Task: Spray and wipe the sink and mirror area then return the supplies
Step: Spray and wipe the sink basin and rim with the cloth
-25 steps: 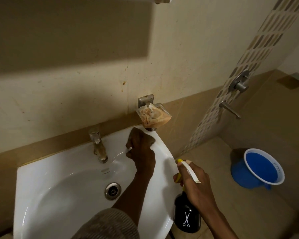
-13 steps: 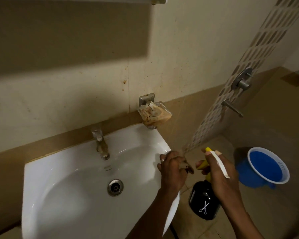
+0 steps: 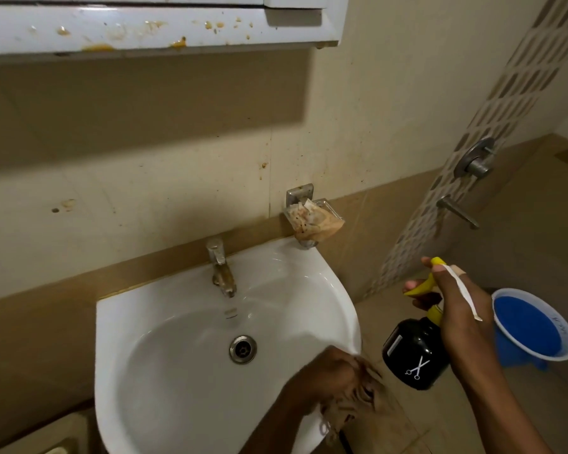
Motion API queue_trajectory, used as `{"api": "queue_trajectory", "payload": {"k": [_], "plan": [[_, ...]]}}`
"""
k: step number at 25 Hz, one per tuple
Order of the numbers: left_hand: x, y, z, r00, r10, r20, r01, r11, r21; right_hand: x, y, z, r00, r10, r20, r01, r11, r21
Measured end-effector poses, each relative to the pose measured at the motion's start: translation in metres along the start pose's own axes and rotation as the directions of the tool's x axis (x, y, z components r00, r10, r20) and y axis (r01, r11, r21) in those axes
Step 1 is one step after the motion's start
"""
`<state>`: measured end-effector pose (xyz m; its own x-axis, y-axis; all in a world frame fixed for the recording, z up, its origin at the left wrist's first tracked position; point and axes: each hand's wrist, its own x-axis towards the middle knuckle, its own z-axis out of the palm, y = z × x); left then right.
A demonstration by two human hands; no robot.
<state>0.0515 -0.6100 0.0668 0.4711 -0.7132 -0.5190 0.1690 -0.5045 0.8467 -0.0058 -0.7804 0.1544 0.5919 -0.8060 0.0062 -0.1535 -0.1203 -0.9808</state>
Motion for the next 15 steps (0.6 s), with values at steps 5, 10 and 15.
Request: {"api": "queue_trajectory", "payload": {"k": [5, 10, 15], "plan": [[0.033, -0.028, -0.064, 0.773, 0.131, -0.621, -0.284, 0.946, -0.155, -0.01, 0.012, 0.005, 0.999, -0.019, 0.03, 0.02, 1.0, -0.022], [0.085, -0.085, -0.088, 0.709, 0.649, -0.274, -0.13, 0.503, 0.854, -0.028, 0.024, 0.0, 0.993, -0.04, 0.107, 0.045, 0.998, -0.051], [0.048, -0.168, -0.116, 0.826, 0.489, -0.281, -0.021, 0.525, 0.851, -0.033, 0.022, -0.008, 0.99, -0.059, 0.125, 0.064, 0.997, -0.037]]}}
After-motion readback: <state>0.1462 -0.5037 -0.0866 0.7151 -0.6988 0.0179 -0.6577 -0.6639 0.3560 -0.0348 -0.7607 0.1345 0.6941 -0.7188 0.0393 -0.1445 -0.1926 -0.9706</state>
